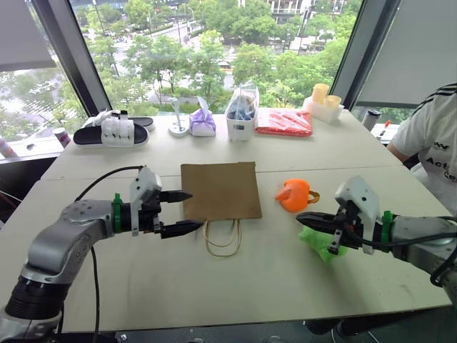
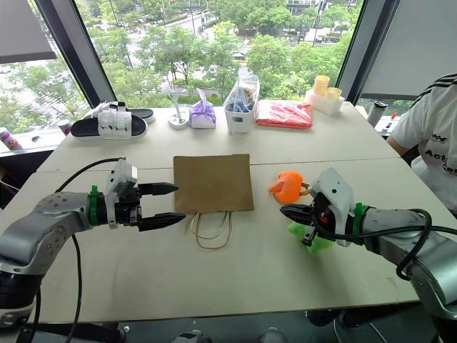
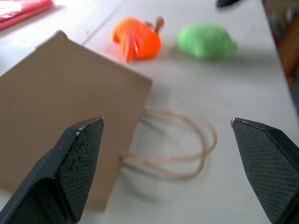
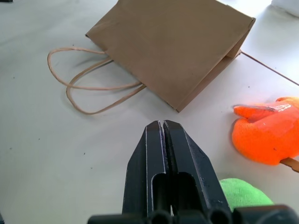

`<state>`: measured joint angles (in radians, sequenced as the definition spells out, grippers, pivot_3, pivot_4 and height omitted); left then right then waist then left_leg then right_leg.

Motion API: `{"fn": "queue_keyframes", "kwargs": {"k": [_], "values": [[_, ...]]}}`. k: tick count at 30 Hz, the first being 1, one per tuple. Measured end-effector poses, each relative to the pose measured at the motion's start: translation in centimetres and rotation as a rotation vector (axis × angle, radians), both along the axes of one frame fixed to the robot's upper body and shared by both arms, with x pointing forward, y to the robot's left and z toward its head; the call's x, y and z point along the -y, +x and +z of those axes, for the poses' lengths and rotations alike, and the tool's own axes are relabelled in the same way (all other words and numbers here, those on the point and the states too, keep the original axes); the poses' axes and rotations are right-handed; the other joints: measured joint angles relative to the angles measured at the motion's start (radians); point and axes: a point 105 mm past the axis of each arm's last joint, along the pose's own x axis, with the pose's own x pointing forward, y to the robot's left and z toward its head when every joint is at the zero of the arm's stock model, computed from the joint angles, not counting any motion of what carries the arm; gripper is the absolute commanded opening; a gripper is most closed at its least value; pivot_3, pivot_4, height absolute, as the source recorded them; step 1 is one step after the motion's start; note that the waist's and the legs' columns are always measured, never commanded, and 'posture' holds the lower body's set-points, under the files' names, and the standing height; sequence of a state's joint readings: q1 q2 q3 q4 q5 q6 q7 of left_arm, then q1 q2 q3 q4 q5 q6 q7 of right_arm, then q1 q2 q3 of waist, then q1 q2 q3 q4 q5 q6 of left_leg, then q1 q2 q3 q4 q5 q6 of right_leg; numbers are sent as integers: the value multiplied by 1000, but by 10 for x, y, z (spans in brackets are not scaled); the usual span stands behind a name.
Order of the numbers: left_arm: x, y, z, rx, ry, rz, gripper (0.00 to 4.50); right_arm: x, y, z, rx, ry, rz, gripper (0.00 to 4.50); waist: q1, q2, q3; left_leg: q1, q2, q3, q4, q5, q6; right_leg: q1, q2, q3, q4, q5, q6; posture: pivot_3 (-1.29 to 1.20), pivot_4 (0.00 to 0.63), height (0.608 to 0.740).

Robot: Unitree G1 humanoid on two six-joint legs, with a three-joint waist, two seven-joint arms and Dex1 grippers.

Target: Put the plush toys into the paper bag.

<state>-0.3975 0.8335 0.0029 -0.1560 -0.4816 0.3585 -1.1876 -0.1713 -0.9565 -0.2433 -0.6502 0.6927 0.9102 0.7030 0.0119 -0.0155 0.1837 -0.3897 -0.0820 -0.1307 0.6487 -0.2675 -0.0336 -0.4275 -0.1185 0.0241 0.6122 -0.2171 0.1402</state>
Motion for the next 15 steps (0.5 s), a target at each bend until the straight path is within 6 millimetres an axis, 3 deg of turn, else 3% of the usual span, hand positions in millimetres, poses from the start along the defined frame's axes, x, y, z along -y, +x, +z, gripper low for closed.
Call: {"fn": "queue_keyframes", "kwargs": {"k": [3, 6, 10, 15], "values": [[-10, 1, -26, 89, 178, -114, 4455, -4, -7, -3, -4, -12, 10, 0, 1, 0, 0, 0, 1, 0, 0, 0, 0, 0, 0, 0, 0, -1, -3, 0, 150, 740], [-7, 7, -39, 124, 219, -189, 4455, -8, -12, -6, -10, -10, 16, 0, 5, -1, 0, -1, 1, -1, 1, 0, 0, 0, 0, 0, -1, -1, -2, 0, 150, 740], [16, 27, -46, 215, 205, -256, 4455, -9, -15, -7, -6, 6, -11, 0, 11, -1, 0, -1, 0, -1, 2, 0, 0, 1, 0, 0, -1, 0, 1, 0, 150, 740], [40, 37, -61, 224, 162, -300, 4455, -10, -17, -7, 0, 8, -29, 0, -4, -1, 0, -1, -2, -1, 1, 0, 1, 0, 0, -1, 1, 1, 1, 0, 150, 740]]}}
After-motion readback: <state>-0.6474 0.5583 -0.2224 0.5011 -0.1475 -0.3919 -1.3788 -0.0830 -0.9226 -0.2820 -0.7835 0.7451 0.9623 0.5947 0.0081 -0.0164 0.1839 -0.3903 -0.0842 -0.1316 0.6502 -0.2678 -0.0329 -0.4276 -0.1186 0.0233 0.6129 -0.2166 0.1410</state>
